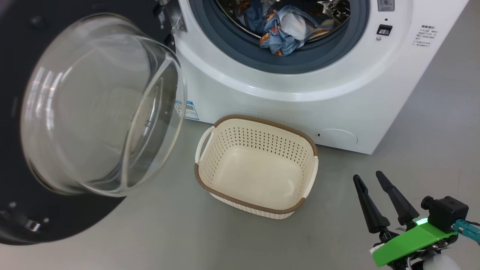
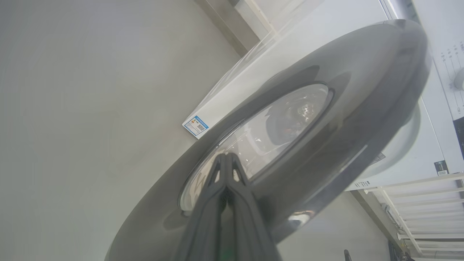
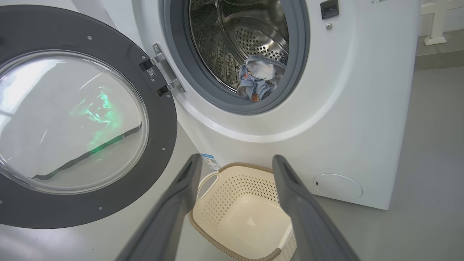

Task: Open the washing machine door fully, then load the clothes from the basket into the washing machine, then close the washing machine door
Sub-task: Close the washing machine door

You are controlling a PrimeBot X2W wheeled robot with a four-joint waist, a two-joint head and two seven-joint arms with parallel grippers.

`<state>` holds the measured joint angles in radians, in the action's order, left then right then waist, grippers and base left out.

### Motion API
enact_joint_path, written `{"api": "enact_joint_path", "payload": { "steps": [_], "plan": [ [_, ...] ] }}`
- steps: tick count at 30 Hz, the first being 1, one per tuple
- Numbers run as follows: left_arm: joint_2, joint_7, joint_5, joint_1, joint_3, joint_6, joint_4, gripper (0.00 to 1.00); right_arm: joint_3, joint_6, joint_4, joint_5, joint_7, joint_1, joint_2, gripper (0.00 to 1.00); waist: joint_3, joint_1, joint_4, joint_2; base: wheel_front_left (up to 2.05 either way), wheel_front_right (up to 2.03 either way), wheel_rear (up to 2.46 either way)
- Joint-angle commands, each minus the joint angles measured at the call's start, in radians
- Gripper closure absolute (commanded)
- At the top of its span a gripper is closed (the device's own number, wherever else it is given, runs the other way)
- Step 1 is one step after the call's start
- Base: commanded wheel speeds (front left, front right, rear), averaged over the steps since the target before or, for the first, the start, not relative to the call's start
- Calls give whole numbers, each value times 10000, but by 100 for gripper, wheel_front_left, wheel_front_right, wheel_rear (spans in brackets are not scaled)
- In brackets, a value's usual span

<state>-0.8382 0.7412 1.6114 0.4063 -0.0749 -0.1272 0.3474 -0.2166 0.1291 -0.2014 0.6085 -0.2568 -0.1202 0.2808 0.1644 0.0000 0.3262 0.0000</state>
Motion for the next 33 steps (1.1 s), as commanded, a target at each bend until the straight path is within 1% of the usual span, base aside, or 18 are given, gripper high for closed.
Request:
{"api": "enact_joint_path", "payload": {
  "steps": [1,10,23,28,33],
  "plan": [
    [-548,273,244,84,-382,-34,-558,100,-156,16,208,-81,-49,71,12,0,-71,0,46,0,0,0,0],
    [-235,1032,471,-246,-415,-34,-2064,100,-110,16,204,-82,-49,216,-85,0,-354,0,50,0,0,0,0],
    [391,1776,355,-365,-198,-34,-3738,100,40,16,259,-74,-49,325,-138,0,-481,0,-249,0,0,0,0],
    [820,1920,150,-217,154,-34,-4397,100,81,16,263,-86,-49,286,-160,0,-472,0,-561,0,0,0,0],
    [1335,1952,-20,135,573,-34,-4944,100,161,16,278,-112,-49,254,-231,0,-465,0,-1025,0,0,0,0]
  ]
}}
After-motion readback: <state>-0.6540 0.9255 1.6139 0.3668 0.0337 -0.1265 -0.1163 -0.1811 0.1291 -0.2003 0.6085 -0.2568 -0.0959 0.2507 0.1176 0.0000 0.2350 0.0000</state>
